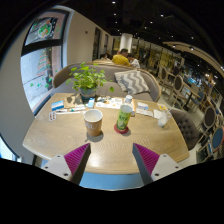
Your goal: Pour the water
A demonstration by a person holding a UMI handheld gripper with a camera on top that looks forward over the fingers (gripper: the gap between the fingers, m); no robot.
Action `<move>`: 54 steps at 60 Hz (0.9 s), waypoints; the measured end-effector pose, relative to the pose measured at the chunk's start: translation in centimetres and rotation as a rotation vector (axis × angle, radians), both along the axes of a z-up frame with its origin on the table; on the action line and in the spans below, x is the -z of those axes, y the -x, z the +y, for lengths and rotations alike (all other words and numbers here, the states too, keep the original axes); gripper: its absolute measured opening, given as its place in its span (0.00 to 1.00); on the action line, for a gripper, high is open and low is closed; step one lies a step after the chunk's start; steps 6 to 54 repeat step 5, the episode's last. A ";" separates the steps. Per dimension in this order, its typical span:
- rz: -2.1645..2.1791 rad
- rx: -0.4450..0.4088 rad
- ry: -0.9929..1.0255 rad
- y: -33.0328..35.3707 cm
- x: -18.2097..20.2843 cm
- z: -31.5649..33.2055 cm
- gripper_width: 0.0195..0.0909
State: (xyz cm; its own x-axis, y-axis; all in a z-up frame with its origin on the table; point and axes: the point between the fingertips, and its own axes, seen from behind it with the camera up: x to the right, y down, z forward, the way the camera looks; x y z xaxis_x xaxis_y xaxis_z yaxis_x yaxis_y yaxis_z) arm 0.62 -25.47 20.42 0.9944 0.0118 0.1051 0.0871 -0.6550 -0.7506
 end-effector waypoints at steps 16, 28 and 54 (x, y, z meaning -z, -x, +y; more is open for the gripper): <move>0.039 0.016 0.006 0.3 0.1 -0.3 0.92; 0.039 0.016 0.006 0.3 0.1 -0.3 0.92; 0.039 0.016 0.006 0.3 0.1 -0.3 0.92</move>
